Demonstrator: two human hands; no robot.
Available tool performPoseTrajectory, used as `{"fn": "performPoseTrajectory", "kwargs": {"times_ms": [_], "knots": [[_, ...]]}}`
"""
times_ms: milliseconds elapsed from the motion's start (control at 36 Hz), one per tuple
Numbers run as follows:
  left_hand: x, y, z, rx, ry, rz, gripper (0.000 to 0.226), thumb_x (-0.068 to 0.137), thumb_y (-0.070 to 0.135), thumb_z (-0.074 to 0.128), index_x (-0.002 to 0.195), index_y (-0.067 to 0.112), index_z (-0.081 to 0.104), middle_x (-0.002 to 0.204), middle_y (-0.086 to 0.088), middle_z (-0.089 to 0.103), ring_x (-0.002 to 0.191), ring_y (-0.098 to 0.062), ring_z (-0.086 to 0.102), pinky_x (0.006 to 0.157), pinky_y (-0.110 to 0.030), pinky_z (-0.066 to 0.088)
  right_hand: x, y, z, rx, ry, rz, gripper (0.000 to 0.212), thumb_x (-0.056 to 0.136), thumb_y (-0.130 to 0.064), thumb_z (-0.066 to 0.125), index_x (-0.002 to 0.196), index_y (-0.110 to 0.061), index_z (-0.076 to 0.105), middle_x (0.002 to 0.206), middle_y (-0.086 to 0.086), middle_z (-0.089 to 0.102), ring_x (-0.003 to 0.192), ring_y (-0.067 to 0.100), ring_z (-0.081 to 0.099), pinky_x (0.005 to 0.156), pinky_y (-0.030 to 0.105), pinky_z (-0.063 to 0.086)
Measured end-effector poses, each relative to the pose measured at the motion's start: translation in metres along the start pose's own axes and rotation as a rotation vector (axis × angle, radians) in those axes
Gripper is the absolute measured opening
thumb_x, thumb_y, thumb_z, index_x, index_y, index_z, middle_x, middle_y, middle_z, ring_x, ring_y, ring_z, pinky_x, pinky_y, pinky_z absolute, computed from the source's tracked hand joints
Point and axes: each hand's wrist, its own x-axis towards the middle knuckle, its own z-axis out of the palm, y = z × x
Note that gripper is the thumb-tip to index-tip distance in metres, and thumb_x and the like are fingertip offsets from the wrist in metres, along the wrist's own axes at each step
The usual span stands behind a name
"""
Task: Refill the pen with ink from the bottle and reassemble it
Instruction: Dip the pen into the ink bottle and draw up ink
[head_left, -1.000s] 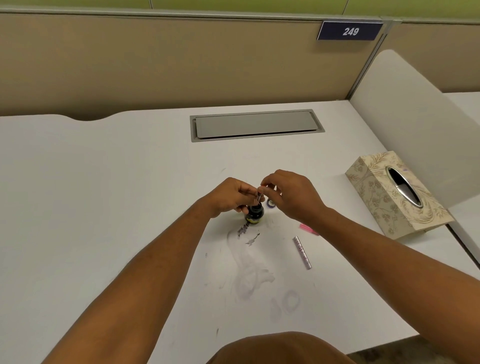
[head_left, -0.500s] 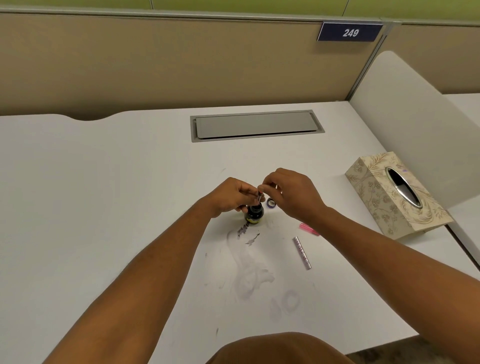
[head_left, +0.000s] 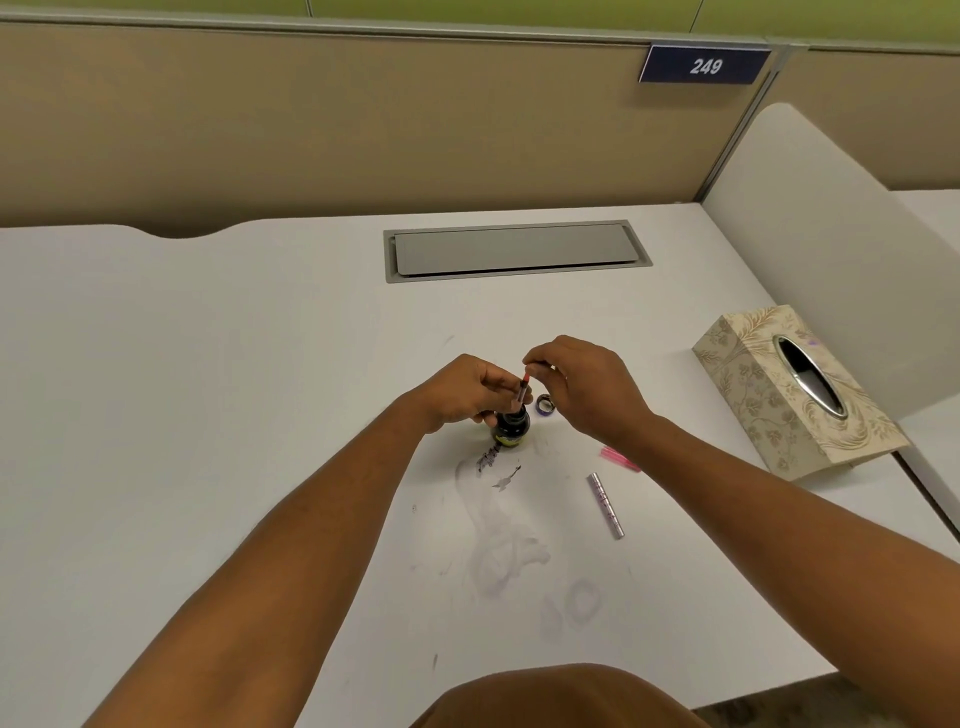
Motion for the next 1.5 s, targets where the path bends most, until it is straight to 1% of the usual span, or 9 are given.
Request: {"fn": "performPoseTrajectory", "kwargs": {"times_ms": [361, 472, 583, 722, 889, 1000, 1194, 1389, 1500], "knots": [[-0.0025, 0.0024, 0.0003, 0.022, 0.024, 0.026, 0.022, 0.091, 0.003, 0.068, 0.112, 0.003, 0.075, 0.099, -0.003, 0.075, 0.056, 0.004, 0.061, 0.052, -0.013, 0.044, 0.0025, 0.0014, -0.0006, -0.005, -0.002, 0.022, 0.021, 0.094, -0.041, 0.062, 0.096, -0.023, 0.072, 0.084, -0.008, 0.067, 0.071, 0.008, 0.055, 0.064, 0.029, 0.046], [-0.0026, 0.0036, -0.0001, 0.024, 0.024, 0.019, 0.022, 0.090, 0.002, 0.068, 0.112, 0.002, 0.075, 0.099, -0.004, 0.075, 0.053, 0.003, 0.060, 0.051, -0.013, 0.044, 0.0019, 0.0006, -0.0033, 0.021, -0.024, -0.022, 0.024, 0.095, -0.034, 0.061, 0.113, -0.020, 0.071, 0.092, -0.007, 0.069, 0.074, 0.012, 0.061, 0.068, 0.028, 0.048], [-0.0023, 0.0039, -0.0002, 0.033, 0.021, 0.016, 0.023, 0.090, 0.003, 0.068, 0.112, 0.004, 0.075, 0.108, -0.008, 0.076, 0.054, 0.004, 0.060, 0.051, -0.013, 0.044, 0.0022, 0.0017, -0.0015, -0.014, -0.020, -0.036, 0.015, 0.096, -0.025, 0.061, 0.102, -0.019, 0.073, 0.091, -0.002, 0.070, 0.078, 0.016, 0.062, 0.067, 0.029, 0.046], [-0.0025, 0.0048, -0.0001, 0.027, 0.029, 0.016, 0.023, 0.091, 0.002, 0.068, 0.112, 0.003, 0.075, 0.099, -0.002, 0.076, 0.054, 0.004, 0.060, 0.052, -0.013, 0.044, 0.0040, 0.0021, 0.0002, -0.023, -0.013, 0.007, 0.017, 0.095, -0.034, 0.062, 0.093, -0.021, 0.072, 0.085, -0.007, 0.066, 0.073, 0.011, 0.056, 0.064, 0.029, 0.045], [-0.0010, 0.0037, -0.0012, 0.020, 0.039, 0.011, 0.021, 0.089, 0.006, 0.071, 0.109, 0.008, 0.077, 0.101, -0.002, 0.078, 0.057, 0.003, 0.061, 0.054, -0.015, 0.045, 0.0020, 0.0018, -0.0029, -0.005, -0.053, -0.035, 0.022, 0.096, -0.032, 0.061, 0.112, -0.021, 0.070, 0.094, -0.006, 0.069, 0.078, 0.012, 0.061, 0.069, 0.029, 0.048], [-0.0003, 0.0037, -0.0004, 0.014, 0.039, 0.012, 0.021, 0.088, 0.005, 0.071, 0.107, 0.009, 0.078, 0.106, -0.003, 0.078, 0.062, 0.002, 0.063, 0.056, -0.017, 0.045, 0.0019, 0.0027, -0.0016, -0.026, -0.030, -0.044, 0.017, 0.096, -0.025, 0.060, 0.106, -0.018, 0.071, 0.095, -0.002, 0.070, 0.080, 0.016, 0.062, 0.067, 0.027, 0.045], [-0.0021, 0.0045, 0.0007, 0.007, 0.053, 0.009, 0.023, 0.090, 0.002, 0.069, 0.112, 0.003, 0.075, 0.093, 0.002, 0.076, 0.052, 0.004, 0.060, 0.051, -0.012, 0.043, 0.0026, 0.0043, 0.0013, -0.033, -0.032, 0.009, 0.017, 0.095, -0.037, 0.061, 0.091, -0.023, 0.070, 0.081, -0.010, 0.062, 0.072, 0.010, 0.054, 0.062, 0.028, 0.042], [-0.0009, 0.0018, -0.0014, 0.012, 0.062, 0.001, 0.021, 0.088, 0.006, 0.071, 0.108, 0.009, 0.078, 0.099, 0.000, 0.078, 0.054, 0.001, 0.058, 0.054, -0.016, 0.044, -0.0017, 0.0035, 0.0013, -0.011, -0.013, -0.014, 0.021, 0.096, -0.032, 0.060, 0.111, -0.022, 0.071, 0.092, -0.006, 0.069, 0.078, 0.012, 0.061, 0.067, 0.030, 0.049], [-0.0021, 0.0022, -0.0001, 0.007, 0.058, -0.005, 0.021, 0.088, 0.006, 0.071, 0.108, 0.010, 0.078, 0.093, 0.003, 0.077, 0.053, 0.002, 0.057, 0.054, -0.016, 0.043, -0.0025, 0.0028, 0.0009, -0.002, -0.020, -0.020, 0.016, 0.095, -0.030, 0.060, 0.103, -0.022, 0.071, 0.089, -0.009, 0.067, 0.075, 0.012, 0.061, 0.065, 0.031, 0.049]]}}
